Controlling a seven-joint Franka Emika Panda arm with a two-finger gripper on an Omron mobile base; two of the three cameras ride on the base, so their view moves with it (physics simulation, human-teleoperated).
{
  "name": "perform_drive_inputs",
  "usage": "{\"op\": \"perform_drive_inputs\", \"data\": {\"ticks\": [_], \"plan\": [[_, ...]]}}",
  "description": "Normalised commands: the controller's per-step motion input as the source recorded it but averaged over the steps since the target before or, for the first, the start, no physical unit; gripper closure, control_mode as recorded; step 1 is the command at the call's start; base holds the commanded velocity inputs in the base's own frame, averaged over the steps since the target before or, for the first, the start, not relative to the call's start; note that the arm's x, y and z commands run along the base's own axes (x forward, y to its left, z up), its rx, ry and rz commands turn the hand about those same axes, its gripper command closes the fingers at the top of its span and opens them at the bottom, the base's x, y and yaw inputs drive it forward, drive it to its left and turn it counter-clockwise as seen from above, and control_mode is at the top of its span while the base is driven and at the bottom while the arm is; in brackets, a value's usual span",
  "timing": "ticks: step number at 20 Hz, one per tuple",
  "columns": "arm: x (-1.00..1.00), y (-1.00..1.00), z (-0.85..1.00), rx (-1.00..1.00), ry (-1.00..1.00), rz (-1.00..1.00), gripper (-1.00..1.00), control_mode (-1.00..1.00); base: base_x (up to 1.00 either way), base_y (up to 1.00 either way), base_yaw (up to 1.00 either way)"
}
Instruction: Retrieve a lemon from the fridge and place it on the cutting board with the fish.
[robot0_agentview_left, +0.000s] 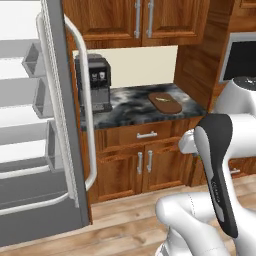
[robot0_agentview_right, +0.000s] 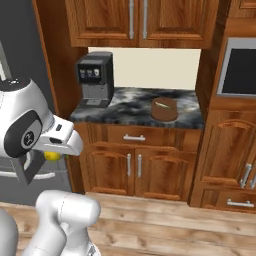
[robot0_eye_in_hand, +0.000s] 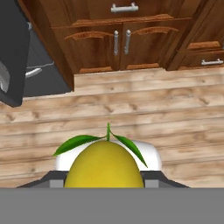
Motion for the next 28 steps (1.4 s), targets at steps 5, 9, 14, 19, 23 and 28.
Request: {"op": "perform_drive_inputs", "data": {"ticks": [5,9,14,19,23,28], "plan": [[0.00,0.00,0.00,0.00,0.00,0.00,1.00,1.00,0.57,-0.58,0.00],[0.00,0.00,0.00,0.00,0.00,0.00,1.00,1.00,0.81,-0.41,0.02],[0.00,0.00,0.00,0.00,0.00,0.00,1.00,1.00,0.84,-0.35,0.02],[0.00,0.00,0.00,0.00,0.00,0.00,1.00,1.00,0.68,-0.45,0.05],[0.00,0.00,0.00,0.00,0.00,0.00,1.00,1.00,0.44,-0.37,0.03],[0.00,0.00,0.00,0.00,0.00,0.00,1.00,1.00,0.28,-0.18,0.00]]}}
